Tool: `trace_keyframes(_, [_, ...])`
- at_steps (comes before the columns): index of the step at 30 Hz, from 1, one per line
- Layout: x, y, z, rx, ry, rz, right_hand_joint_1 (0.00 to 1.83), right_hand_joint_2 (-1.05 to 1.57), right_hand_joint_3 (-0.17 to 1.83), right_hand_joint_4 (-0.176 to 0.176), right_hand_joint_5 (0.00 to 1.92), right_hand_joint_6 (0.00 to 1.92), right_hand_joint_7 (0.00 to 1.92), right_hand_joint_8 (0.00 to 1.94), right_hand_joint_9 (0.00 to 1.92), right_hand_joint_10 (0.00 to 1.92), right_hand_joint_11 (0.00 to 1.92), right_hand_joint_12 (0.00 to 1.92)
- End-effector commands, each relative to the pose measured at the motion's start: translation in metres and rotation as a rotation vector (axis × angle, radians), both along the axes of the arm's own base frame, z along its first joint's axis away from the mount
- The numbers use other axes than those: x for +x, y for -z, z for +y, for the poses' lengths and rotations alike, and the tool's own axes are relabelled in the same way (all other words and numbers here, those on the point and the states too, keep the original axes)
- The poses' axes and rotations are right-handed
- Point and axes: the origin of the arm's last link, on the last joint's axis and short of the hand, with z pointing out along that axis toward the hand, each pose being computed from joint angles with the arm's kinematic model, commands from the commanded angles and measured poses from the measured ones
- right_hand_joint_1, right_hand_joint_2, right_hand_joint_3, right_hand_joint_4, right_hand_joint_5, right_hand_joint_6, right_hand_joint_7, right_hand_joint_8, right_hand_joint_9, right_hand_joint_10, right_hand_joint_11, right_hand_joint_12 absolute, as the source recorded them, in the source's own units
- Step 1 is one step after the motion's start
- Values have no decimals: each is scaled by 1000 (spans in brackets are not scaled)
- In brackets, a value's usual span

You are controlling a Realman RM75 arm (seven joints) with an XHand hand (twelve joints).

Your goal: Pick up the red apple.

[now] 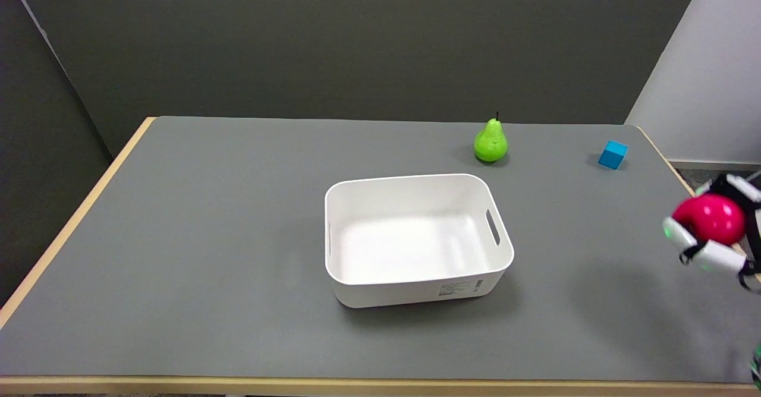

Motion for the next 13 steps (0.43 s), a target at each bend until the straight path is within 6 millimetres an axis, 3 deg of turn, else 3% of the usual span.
trace_keyframes(1, [111,42,-131,289,-303,189,913,767,1235,18,775,1901,753,1941,988,1921,722,1921])
trace_keyframes(6, [133,77,-173,428,-330,248,916,760,1244,18,781,1899,766,1941,997,1921,729,1921])
trace_keyframes(8, [141,100,-188,509,-339,272,917,757,1247,17,783,1897,767,1941,997,1921,733,1921])
trace_keyframes(13, [143,143,-203,610,-417,224,920,754,1251,15,787,1895,772,1941,987,1921,728,1921])
